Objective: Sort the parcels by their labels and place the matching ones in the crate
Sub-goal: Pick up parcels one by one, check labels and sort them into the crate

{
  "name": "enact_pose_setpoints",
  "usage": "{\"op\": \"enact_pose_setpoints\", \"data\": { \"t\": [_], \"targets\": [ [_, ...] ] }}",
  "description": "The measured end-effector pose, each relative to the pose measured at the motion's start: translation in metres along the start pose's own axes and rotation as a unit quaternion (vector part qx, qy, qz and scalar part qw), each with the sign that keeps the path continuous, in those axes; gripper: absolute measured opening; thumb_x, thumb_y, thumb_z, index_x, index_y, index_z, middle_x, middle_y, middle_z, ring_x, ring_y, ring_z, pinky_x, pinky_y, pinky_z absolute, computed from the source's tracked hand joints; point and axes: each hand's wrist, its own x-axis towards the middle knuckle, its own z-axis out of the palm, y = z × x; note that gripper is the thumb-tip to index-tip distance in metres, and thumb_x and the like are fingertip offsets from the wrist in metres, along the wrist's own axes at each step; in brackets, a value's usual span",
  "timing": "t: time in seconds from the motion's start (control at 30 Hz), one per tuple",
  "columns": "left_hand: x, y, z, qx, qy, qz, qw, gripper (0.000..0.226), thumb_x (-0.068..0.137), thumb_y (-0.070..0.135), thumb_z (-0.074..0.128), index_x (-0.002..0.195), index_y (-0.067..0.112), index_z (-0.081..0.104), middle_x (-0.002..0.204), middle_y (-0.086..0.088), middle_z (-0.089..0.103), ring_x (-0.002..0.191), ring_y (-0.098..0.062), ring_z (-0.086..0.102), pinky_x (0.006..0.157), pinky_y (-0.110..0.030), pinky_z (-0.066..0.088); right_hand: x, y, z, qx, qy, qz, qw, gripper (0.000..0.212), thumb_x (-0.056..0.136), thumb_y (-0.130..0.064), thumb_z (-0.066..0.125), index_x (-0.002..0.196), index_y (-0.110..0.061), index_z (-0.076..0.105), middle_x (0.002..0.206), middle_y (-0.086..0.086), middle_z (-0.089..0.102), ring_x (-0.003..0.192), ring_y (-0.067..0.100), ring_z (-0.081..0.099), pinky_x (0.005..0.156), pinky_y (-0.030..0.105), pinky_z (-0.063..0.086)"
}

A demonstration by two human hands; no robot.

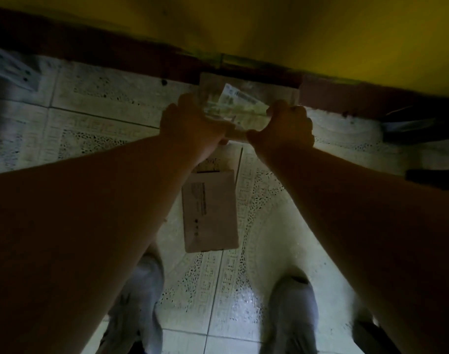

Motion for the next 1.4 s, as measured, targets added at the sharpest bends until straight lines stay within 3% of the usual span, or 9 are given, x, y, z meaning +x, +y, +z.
{"op": "enact_pose_setpoints", "data": {
  "t": [0.13, 0.23, 0.3, 0.43, 0.53, 0.67, 0.87, 1.1, 1.4],
  "targets": [
    [0.026, -0.003, 0.017, -0.056, -0.082, -0.118, 0.988, 0.069, 0.09, 0.039, 0.069, 0.146, 0.01, 0.04, 0.141, -0.013, 0.051, 0.099, -0.023, 0.055, 0.079, -0.029, 0.04, 0.033, 0.01, 0.027, 0.064, -0.032, 0.073, 0.995, 0.086, 0.071, -0.056, 0.079, 0.141, -0.027, 0.039, 0.146, 0.018, 0.036, 0.127, 0.043, 0.047, 0.099, 0.057, 0.048],
    [0.029, -0.002, 0.013, -0.141, -0.119, -0.158, 0.97, 0.053, 0.089, 0.037, 0.072, 0.132, 0.011, 0.055, 0.137, -0.01, 0.055, 0.118, -0.029, 0.054, 0.09, -0.04, 0.041, 0.046, 0.009, 0.023, 0.127, -0.037, 0.077, 0.988, 0.078, 0.073, -0.057, 0.077, 0.136, -0.027, 0.042, 0.127, 0.009, 0.053, 0.106, 0.031, 0.06, 0.085, 0.038, 0.056],
    [0.019, 0.012, 0.009, -0.147, -0.117, -0.126, 0.974, 0.042, 0.088, 0.035, 0.073, 0.123, 0.016, 0.062, 0.118, 0.001, 0.057, 0.091, -0.017, 0.054, 0.072, -0.03, 0.04, 0.039, -0.007, 0.011, 0.187, -0.043, 0.081, 0.978, 0.072, 0.079, -0.053, 0.074, 0.136, -0.022, 0.042, 0.118, 0.004, 0.056, 0.091, 0.021, 0.062, 0.07, 0.024, 0.056],
    [-0.006, 0.039, 0.003, -0.095, -0.128, -0.057, 0.986, 0.023, 0.096, 0.021, 0.063, 0.118, 0.016, 0.065, 0.123, -0.003, 0.064, 0.074, -0.006, 0.047, 0.055, -0.022, 0.031, 0.015, -0.035, -0.01, 0.108, -0.069, 0.072, 0.989, 0.079, 0.078, -0.068, 0.061, 0.141, -0.025, 0.04, 0.134, 0.013, 0.045, 0.118, 0.036, 0.052, 0.097, 0.052, 0.048],
    [-0.019, 0.04, -0.006, -0.07, -0.113, -0.075, 0.988, 0.043, 0.096, 0.032, 0.063, 0.132, 0.01, 0.057, 0.137, -0.012, 0.057, 0.098, -0.02, 0.06, 0.067, -0.026, 0.041, 0.009, -0.01, -0.025, 0.039, -0.069, 0.083, 0.993, 0.069, 0.087, -0.058, 0.059, 0.143, -0.022, 0.039, 0.138, 0.012, 0.043, 0.122, 0.036, 0.048, 0.1, 0.054, 0.045],
    [-0.014, 0.022, 0.02, -0.085, -0.121, -0.109, 0.983, 0.037, 0.098, 0.034, 0.06, 0.123, 0.007, 0.062, 0.082, -0.002, 0.054, 0.071, -0.016, 0.051, 0.057, -0.028, 0.037, 0.027, 0.04, -0.023, -0.043, -0.03, 0.077, 0.996, 0.075, 0.085, -0.051, 0.067, 0.146, -0.022, 0.035, 0.144, 0.014, 0.041, 0.129, 0.037, 0.044, 0.103, 0.053, 0.042],
    [-0.003, 0.004, 0.079, -0.133, -0.147, -0.131, 0.972, 0.034, 0.097, 0.029, 0.062, 0.124, 0.008, 0.061, 0.122, -0.01, 0.063, 0.108, -0.026, 0.061, 0.095, -0.037, 0.052, 0.05, 0.068, 0.008, -0.015, -0.064, 0.106, 0.992, 0.095, 0.071, -0.064, 0.075, 0.146, -0.031, 0.028, 0.154, 0.023, 0.023, 0.138, 0.05, 0.028, 0.108, 0.062, 0.037],
    [0.017, 0.001, 0.049, -0.252, -0.083, -0.103, 0.959, 0.049, 0.096, 0.027, 0.064, 0.142, 0.03, 0.046, 0.121, 0.0, 0.061, 0.092, -0.016, 0.061, 0.066, -0.029, 0.046, 0.049, 0.064, -0.01, 0.034, -0.008, 0.09, 0.995, 0.093, 0.074, -0.071, 0.068, 0.149, -0.042, 0.022, 0.136, 0.019, 0.045, 0.125, 0.042, 0.044, 0.099, 0.049, 0.041],
    [-0.056, 0.044, -0.059, -0.336, 0.141, -0.012, 0.931, 0.026, 0.088, 0.023, 0.07, 0.106, 0.035, 0.055, 0.088, 0.009, 0.064, 0.069, -0.008, 0.065, 0.062, -0.032, 0.057, -0.051, -0.003, -0.1, 0.262, -0.011, 0.113, 0.959, 0.103, 0.078, -0.067, 0.068, 0.157, -0.04, 0.006, 0.153, 0.015, 0.039, 0.136, 0.037, 0.044, 0.097, 0.044, 0.043]
  ]
}}
